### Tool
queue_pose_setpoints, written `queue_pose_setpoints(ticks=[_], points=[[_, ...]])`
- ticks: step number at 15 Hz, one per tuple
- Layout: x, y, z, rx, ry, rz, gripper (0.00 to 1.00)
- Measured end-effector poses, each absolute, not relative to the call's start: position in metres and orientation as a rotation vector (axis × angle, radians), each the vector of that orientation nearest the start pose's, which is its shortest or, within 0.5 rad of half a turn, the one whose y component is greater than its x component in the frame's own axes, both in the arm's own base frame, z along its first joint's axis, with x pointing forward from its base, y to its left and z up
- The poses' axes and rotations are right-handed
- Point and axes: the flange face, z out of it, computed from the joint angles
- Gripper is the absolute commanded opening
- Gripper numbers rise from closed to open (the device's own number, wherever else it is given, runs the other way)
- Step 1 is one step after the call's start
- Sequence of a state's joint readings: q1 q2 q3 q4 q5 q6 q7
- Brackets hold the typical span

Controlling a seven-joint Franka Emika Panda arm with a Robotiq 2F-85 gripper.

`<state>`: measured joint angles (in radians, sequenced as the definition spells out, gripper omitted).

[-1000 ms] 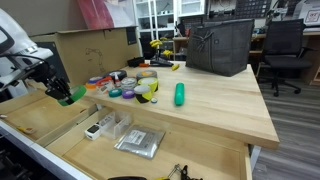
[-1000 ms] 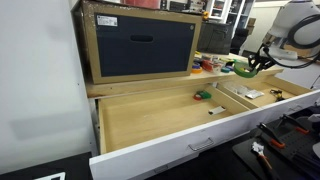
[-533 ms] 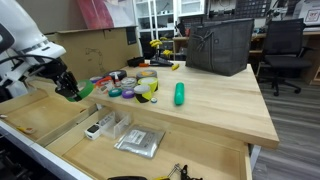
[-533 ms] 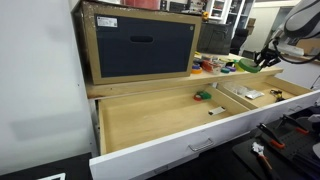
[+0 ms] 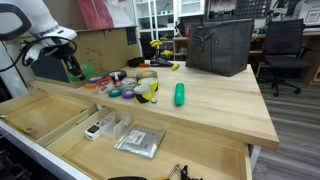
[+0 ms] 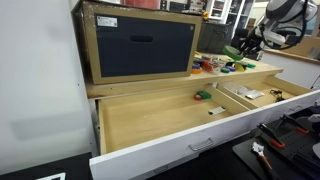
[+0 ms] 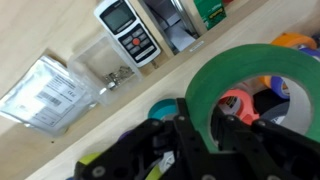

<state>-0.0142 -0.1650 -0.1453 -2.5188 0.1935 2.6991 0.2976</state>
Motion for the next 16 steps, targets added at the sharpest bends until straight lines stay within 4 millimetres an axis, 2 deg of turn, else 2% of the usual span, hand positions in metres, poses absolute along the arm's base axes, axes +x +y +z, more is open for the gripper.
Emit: queue_pose_setpoints(ticks=[4, 6, 8, 11, 16], points=[[0.495, -0.036, 0.362, -2.8, 0.82, -0.412, 0.06], [0.497, -0.021, 0.352, -2.793, 0.792, -0.354, 0.06], [0.495, -0.015, 0.341, -2.788, 0.763, -0.287, 0.06], [0.489, -0.02, 0.321, -2.785, 0.756, -0.192, 0.06], [0.484, -0.059, 0.293, -2.796, 0.855, -0.111, 0.06]])
